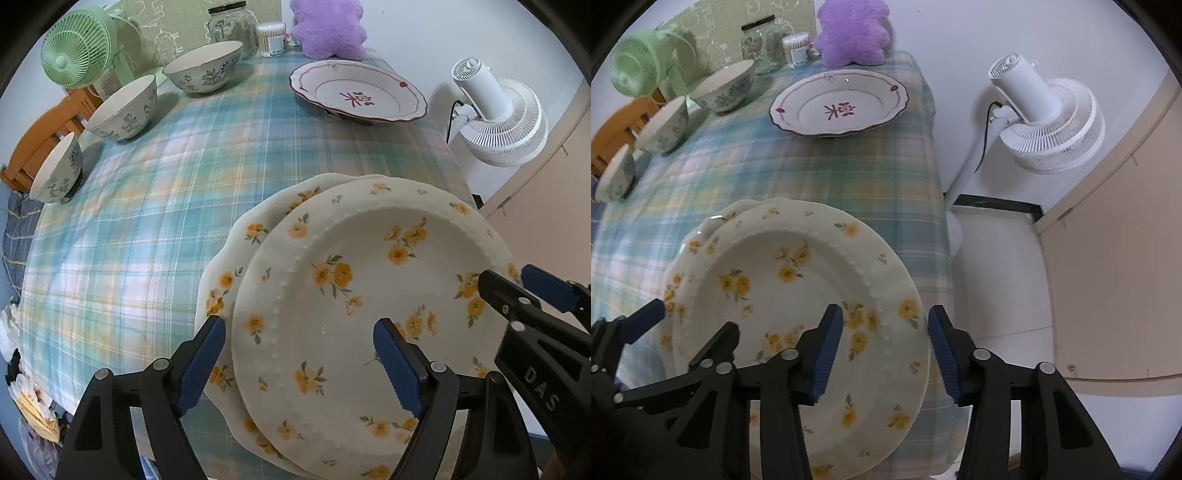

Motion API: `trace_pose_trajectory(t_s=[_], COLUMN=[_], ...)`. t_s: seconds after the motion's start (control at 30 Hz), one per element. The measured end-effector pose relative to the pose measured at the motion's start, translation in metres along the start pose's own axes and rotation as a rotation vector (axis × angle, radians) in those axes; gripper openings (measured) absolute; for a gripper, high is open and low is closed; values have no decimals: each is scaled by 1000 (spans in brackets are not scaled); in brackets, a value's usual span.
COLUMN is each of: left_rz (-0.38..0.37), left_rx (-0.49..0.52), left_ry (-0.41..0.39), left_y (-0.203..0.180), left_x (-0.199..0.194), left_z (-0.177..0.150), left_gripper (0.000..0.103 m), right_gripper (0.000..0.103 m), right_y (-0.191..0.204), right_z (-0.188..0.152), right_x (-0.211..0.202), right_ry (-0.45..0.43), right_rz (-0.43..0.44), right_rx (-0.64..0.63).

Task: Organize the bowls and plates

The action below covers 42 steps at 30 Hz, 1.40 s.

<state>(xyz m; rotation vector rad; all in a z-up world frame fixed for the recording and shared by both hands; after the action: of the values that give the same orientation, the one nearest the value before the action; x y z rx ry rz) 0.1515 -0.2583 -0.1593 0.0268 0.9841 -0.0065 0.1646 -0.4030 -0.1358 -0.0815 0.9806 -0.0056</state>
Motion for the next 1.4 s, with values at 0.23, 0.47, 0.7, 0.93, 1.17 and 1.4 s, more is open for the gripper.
trace_pose_trajectory(t_s=[0.23, 0.47, 0.7, 0.93, 1.17, 1.4], left_rz=[-11, -16, -1, 26, 65, 45], left_rx=[19, 12, 33, 35, 10, -1], left_ry=[9, 9, 15, 15, 17, 7], left_y=[-1, 2, -2, 0, 10, 12], left_x=[3, 4, 6, 6, 5, -2], left_z=[1, 5, 3, 0, 1, 4], left_gripper=[84, 84, 86, 86, 86, 86], right_gripper=[47, 47, 48, 46, 46, 46], right_y=[23, 23, 0, 0, 12, 12], right_z=[4, 8, -2, -10, -4, -2], right_x=[4, 6, 11, 12, 20, 19], right_ry=[2, 7, 33, 45, 45, 48], right_rz=[51, 42, 6, 10, 39, 53], right_rx=[-16, -8, 50, 60, 34, 50])
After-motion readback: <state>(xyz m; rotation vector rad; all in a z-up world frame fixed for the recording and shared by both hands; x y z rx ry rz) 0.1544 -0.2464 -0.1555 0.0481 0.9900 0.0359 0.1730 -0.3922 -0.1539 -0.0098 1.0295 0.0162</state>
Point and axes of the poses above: each gripper's, at about its wrist camera, not at the fingertips, and x roughly the way its jaws point, y to its left, z to its top, the point moved 8 cm from there along x, roughly the way its jaws point, and after that the axes turned 15 degrees about -y, right-handed, at the moved point
